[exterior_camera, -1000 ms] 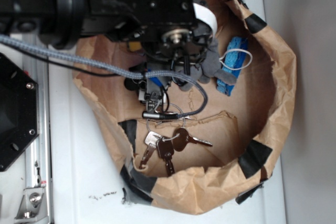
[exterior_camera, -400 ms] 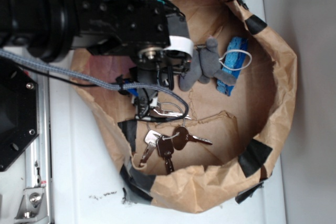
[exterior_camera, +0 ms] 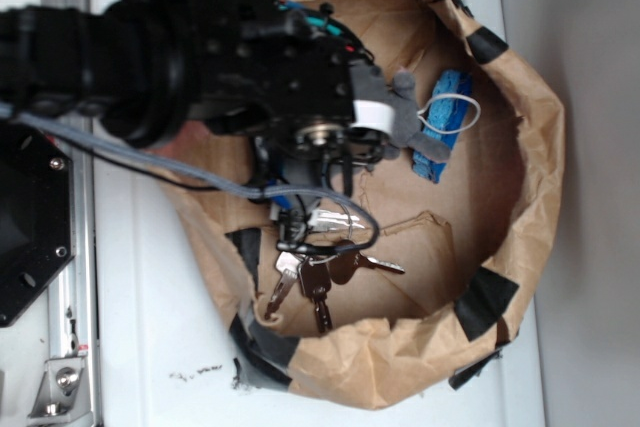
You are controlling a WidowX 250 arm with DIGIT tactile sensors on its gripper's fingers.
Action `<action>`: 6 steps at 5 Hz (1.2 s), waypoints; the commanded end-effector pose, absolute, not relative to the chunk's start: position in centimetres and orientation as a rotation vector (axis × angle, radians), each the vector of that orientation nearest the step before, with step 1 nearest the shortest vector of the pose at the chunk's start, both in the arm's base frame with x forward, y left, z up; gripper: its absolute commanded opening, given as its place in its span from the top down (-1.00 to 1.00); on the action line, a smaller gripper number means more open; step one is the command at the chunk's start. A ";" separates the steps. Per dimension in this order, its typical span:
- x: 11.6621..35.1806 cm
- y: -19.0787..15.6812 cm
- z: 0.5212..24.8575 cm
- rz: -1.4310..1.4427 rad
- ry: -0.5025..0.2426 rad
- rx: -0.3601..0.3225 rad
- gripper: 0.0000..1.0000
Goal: Grab the black box.
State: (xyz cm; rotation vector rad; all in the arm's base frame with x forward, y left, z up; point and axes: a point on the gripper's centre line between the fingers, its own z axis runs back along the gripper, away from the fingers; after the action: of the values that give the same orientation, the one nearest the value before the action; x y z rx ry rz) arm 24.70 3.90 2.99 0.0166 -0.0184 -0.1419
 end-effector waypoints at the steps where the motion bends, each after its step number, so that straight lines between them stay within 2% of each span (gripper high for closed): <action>1: 25.5 3.7 3.8 -0.175 -0.063 0.020 -1.00; 3: 25.0 3.6 3.8 -0.186 -0.046 0.022 -1.00; 4: 25.1 4.2 4.7 -0.165 -0.064 0.015 -1.00; 5: 25.5 5.7 6.7 -0.137 -0.092 -0.008 -1.00; 6: 24.5 6.3 8.1 -0.151 -0.097 0.000 -1.00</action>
State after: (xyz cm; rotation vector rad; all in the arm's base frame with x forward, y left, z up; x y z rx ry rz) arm 24.14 5.43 6.86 -0.0194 -0.0376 -0.1635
